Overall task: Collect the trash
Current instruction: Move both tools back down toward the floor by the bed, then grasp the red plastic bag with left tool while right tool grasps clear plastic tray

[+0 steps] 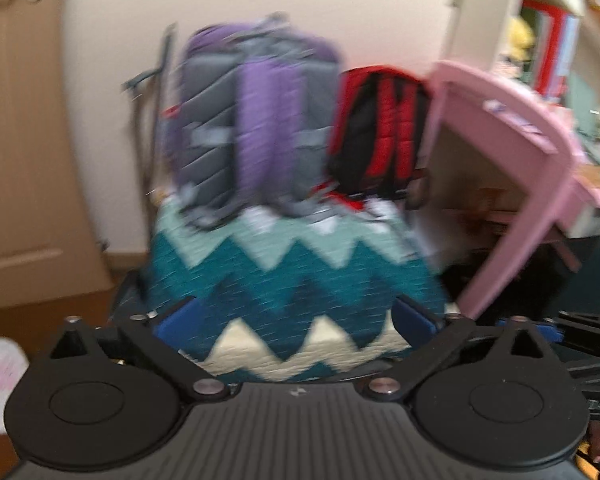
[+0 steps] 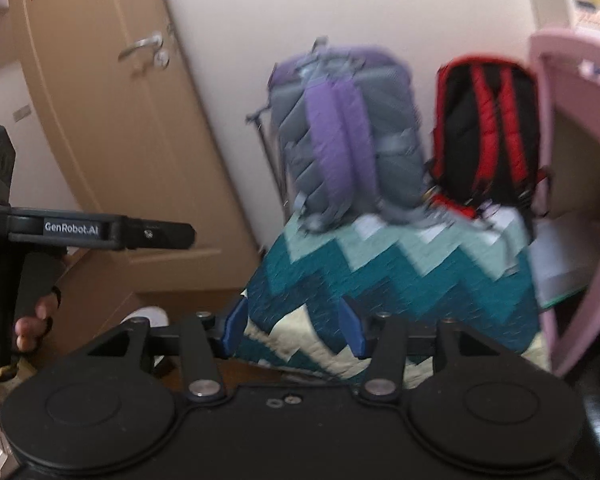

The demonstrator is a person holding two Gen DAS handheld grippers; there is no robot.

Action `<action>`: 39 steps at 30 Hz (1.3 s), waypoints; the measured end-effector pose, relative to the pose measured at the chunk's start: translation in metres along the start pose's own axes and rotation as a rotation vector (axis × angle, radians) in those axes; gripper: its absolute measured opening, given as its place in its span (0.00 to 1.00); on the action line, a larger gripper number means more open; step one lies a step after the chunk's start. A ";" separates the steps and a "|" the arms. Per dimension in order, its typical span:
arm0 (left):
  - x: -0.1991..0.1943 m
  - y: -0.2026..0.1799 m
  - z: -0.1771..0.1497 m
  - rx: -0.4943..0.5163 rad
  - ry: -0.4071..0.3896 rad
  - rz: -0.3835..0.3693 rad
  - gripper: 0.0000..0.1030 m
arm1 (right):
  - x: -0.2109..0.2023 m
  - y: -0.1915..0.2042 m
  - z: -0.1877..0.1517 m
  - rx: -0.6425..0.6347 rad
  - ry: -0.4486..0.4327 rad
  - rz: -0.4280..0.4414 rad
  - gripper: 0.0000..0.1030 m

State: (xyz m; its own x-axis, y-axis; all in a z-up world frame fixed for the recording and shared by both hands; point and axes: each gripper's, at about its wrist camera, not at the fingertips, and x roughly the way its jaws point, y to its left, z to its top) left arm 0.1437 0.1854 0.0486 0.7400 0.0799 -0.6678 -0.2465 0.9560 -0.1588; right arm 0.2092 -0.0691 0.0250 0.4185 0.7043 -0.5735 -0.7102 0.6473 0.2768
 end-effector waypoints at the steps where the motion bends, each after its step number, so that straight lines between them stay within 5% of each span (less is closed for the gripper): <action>1: 0.011 0.014 -0.006 -0.016 0.008 0.015 1.00 | 0.013 0.001 -0.006 -0.005 0.017 0.008 0.49; 18: 0.225 0.187 -0.159 -0.268 0.418 0.185 1.00 | 0.251 0.015 -0.173 -0.218 0.605 0.123 0.49; 29: 0.346 0.222 -0.271 -0.093 0.728 0.262 0.99 | 0.345 -0.004 -0.307 -0.330 0.934 0.174 0.47; 39: 0.412 0.231 -0.340 -0.087 0.861 0.249 0.99 | 0.389 -0.024 -0.390 -0.360 1.121 0.200 0.46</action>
State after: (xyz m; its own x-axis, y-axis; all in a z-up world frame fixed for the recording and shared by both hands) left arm 0.1789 0.3437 -0.5106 -0.0572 0.0093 -0.9983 -0.4095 0.9117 0.0319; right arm 0.1682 0.0755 -0.5052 -0.3174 0.0209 -0.9481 -0.8994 0.3102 0.3080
